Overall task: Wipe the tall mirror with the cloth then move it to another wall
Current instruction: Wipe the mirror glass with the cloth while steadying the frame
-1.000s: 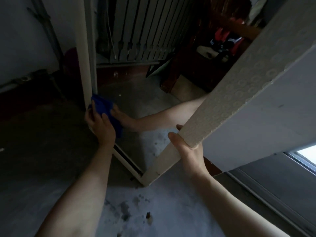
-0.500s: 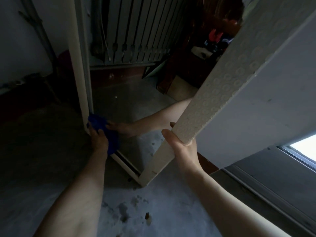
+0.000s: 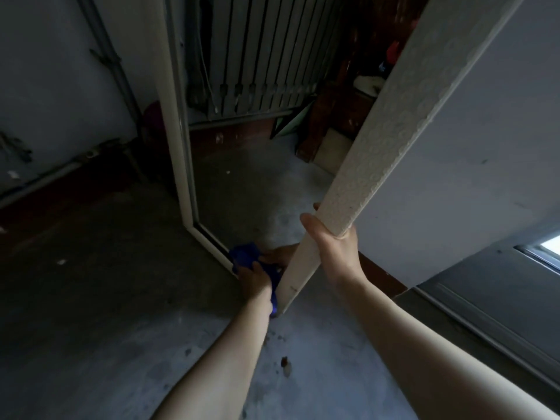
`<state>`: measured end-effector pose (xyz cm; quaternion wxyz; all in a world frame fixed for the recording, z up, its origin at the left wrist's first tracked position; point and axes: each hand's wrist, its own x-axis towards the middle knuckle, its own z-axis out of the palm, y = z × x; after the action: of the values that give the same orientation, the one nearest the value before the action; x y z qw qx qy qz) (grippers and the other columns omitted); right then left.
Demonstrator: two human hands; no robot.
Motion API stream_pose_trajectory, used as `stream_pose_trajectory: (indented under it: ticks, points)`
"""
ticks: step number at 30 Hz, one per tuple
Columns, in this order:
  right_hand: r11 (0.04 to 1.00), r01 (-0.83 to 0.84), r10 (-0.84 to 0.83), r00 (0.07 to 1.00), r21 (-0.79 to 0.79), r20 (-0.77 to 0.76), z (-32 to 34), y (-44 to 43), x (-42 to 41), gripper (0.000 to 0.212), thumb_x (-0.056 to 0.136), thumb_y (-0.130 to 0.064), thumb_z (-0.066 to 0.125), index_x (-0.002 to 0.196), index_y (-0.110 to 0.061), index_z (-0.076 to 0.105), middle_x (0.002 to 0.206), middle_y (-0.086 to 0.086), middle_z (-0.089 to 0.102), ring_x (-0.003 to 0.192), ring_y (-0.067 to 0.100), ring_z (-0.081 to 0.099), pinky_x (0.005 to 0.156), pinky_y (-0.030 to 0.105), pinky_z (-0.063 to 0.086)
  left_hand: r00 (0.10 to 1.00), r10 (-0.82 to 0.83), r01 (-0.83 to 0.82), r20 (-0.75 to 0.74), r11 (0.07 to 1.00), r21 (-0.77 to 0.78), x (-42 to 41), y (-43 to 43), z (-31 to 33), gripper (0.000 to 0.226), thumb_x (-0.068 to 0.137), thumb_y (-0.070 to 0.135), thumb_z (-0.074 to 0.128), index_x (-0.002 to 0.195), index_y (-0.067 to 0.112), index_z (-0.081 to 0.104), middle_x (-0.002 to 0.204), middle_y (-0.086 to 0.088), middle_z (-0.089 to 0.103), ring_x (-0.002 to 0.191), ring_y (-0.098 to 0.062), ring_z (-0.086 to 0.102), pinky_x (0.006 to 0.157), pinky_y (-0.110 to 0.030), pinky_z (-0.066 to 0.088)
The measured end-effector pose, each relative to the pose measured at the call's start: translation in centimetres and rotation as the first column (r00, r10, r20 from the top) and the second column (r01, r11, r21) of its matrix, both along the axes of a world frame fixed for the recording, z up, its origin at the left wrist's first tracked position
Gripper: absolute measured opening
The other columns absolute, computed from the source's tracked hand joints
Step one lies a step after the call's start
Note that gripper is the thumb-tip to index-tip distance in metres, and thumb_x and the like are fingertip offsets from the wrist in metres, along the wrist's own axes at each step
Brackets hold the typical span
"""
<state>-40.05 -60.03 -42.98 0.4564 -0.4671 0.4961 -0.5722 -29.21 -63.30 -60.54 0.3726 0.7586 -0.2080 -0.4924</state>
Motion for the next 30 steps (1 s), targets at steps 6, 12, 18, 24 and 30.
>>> stream_pose_trajectory:
  ticks: [6,12,18,24,30]
  points:
    - [1.000,-0.001,0.001,1.000,0.026,-0.008,0.1,0.2,-0.4,0.030,0.082,-0.009,0.070,0.062,-0.031,0.062,0.063,-0.031,0.065,0.063,-0.013,0.062,0.052,0.007,0.049,0.960,0.140,-0.131,-0.244,0.990,0.053,1.3,-1.8,2.2,0.045,0.101,0.027,0.030,0.141,0.005,0.035,0.143,-0.021,0.044,0.129,-0.038,0.045,0.107,-0.048,0.039]
    - [0.992,-0.112,0.113,0.994,-0.050,0.006,0.6,0.3,-0.7,0.045,0.086,-0.009,0.065,0.075,-0.053,0.070,0.075,-0.031,0.069,0.074,-0.012,0.065,0.058,0.006,0.049,0.917,0.232,-0.276,-0.324,0.956,-0.098,4.5,-6.7,5.4,0.045,0.102,0.030,0.031,0.146,0.019,0.031,0.145,-0.016,0.042,0.129,-0.037,0.045,0.110,-0.051,0.035]
    - [0.995,-0.046,0.051,0.998,0.088,-0.049,-0.4,-0.1,-0.9,0.028,0.068,-0.046,0.072,0.092,-0.036,0.062,0.094,-0.010,0.068,0.091,0.003,0.066,0.071,0.020,0.054,0.907,0.222,-0.331,-0.358,0.901,-0.279,7.9,-9.1,6.0,0.047,0.100,0.026,0.036,0.144,0.042,0.029,0.152,-0.005,0.035,0.135,-0.030,0.038,0.113,-0.054,0.029]
    - [0.986,-0.164,0.164,0.986,-0.029,-0.007,0.3,0.3,-0.7,0.015,0.079,-0.025,0.070,0.079,-0.039,0.076,0.081,-0.020,0.074,0.080,-0.002,0.070,0.064,0.011,0.053,0.989,0.023,-0.094,-0.145,0.862,-0.498,3.3,-4.3,5.2,0.054,0.102,0.023,0.030,0.148,0.040,0.009,0.160,-0.002,0.012,0.146,-0.027,0.019,0.118,-0.053,0.019]
    - [0.991,-0.071,0.068,0.997,0.111,0.025,-0.2,0.2,-0.6,0.029,0.083,-0.017,0.068,0.103,0.003,0.061,0.077,0.001,0.076,0.070,0.012,0.073,0.055,0.019,0.055,0.999,-0.015,0.029,0.031,0.852,-0.523,-0.2,0.4,5.1,0.060,0.094,0.012,0.047,0.147,0.026,0.023,0.157,-0.006,0.024,0.143,-0.026,0.027,0.117,-0.049,0.024]
